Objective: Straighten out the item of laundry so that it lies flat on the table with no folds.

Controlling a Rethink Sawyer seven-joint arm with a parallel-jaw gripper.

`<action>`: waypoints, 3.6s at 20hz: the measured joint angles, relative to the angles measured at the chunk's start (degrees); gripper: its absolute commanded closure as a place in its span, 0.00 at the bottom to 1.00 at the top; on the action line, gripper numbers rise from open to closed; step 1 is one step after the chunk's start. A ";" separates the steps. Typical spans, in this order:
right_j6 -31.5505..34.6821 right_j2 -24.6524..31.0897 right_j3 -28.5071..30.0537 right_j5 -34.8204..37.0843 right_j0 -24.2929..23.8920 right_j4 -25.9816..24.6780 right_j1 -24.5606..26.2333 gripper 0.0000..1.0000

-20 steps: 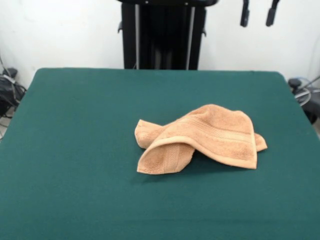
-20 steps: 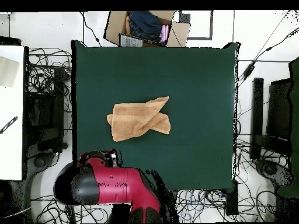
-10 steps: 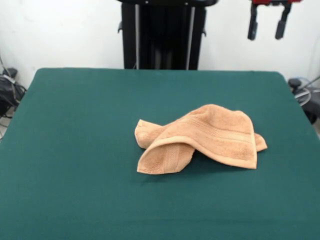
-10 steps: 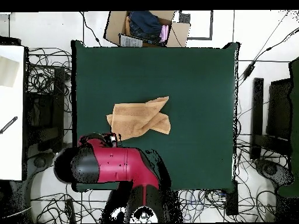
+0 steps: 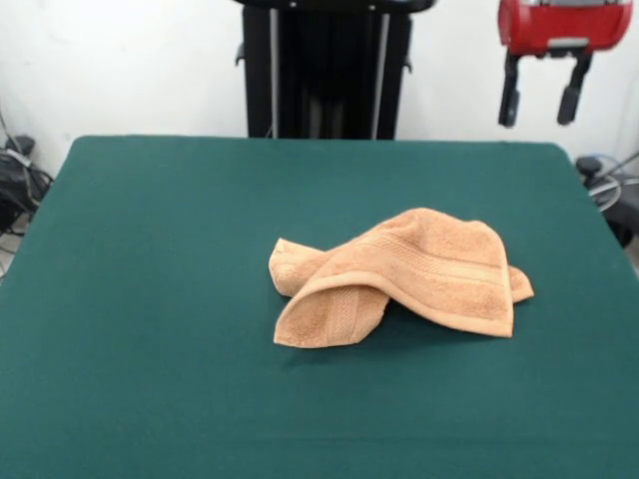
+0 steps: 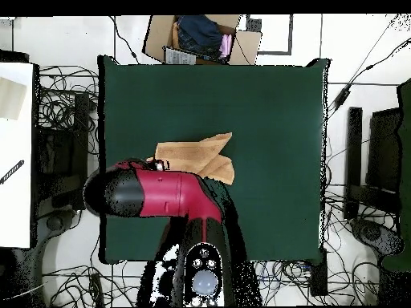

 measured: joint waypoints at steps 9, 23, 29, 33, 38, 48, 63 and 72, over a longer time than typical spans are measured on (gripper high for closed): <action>0.00 0.03 -3.02 1.29 -0.89 0.45 2.14 0.00; 0.00 0.74 0.73 2.57 -15.28 0.39 -5.20 0.00; -0.02 1.55 1.38 3.86 -22.65 -0.85 -7.70 0.00; -0.24 3.41 1.40 4.26 -27.22 -2.61 -8.63 0.00; -0.39 6.12 1.59 4.26 -31.28 -4.59 -8.76 0.00; -0.39 12.49 2.86 4.27 -34.49 -7.33 -7.59 0.00; -0.39 16.99 4.25 4.24 -34.95 -10.22 -4.27 0.00; -0.39 16.20 2.67 2.48 -28.88 -12.13 0.41 0.00</action>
